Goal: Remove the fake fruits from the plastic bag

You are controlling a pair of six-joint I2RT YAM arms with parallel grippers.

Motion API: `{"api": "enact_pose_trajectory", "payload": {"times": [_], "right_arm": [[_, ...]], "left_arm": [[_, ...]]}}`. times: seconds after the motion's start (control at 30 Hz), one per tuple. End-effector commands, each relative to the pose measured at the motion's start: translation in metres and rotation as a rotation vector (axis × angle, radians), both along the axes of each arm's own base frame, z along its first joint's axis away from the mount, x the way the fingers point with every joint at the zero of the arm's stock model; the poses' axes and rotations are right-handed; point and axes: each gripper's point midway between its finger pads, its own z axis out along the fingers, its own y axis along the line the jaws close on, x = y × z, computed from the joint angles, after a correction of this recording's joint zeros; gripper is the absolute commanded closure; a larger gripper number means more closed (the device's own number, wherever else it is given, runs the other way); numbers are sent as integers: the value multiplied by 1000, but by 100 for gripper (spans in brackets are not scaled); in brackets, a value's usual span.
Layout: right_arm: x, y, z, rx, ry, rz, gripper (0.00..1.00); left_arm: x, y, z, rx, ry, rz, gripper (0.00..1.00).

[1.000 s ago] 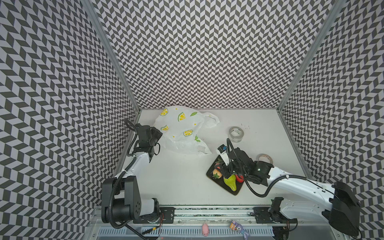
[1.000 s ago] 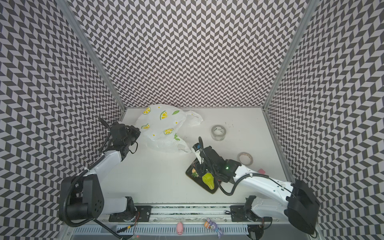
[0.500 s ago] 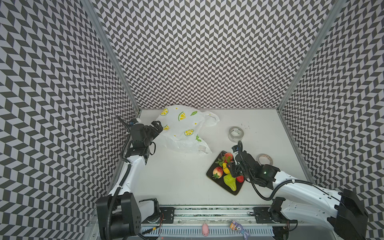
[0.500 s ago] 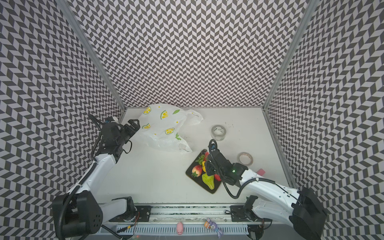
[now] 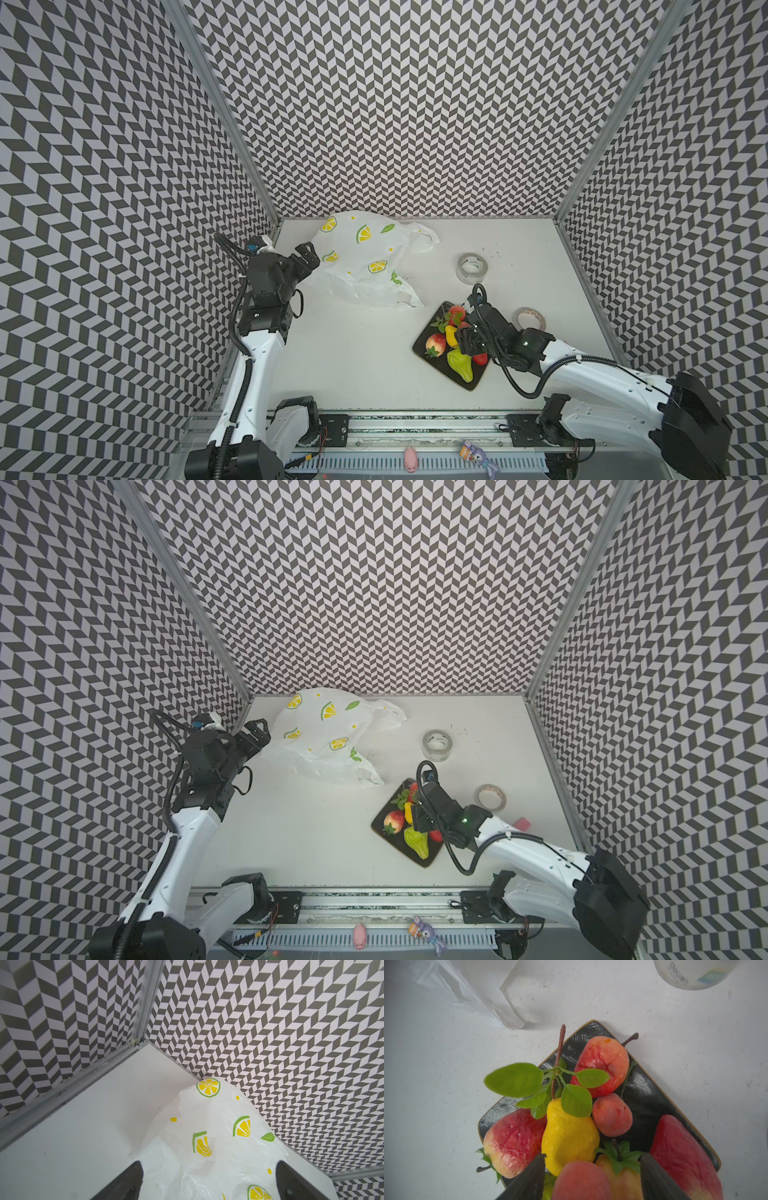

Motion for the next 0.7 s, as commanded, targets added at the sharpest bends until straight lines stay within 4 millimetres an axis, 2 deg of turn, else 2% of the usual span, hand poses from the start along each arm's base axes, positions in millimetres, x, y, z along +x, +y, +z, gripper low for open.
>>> {"api": "enact_pose_trajectory", "payload": {"times": [0.0, 0.13, 0.23, 0.33, 0.43, 0.5, 0.6, 0.67], "right_arm": [[18, -5, 45, 64, -140, -76, 22], [40, -31, 97, 165, -371, -214, 10], [56, -77, 126, 185, -557, -390, 4], [68, -126, 145, 162, -717, -561, 0], [77, -173, 146, 100, -848, -705, 0], [87, -199, 134, 22, -858, -751, 0], [101, -223, 109, -68, -851, -743, 0], [112, -229, 93, -74, -832, -715, 0]], "left_arm": [[-18, 20, -7, 64, 11, 108, 0], [-35, 47, -24, 132, -7, 268, 0], [-46, 62, -48, 190, -23, 358, 1], [-46, 56, -49, 238, -111, 318, 0], [-45, 48, -67, 330, -141, 258, 0], [-41, 45, -74, 370, -129, 226, 0], [-31, 36, -77, 407, -147, 169, 0], [-25, 30, -78, 442, -171, 135, 0]]}}
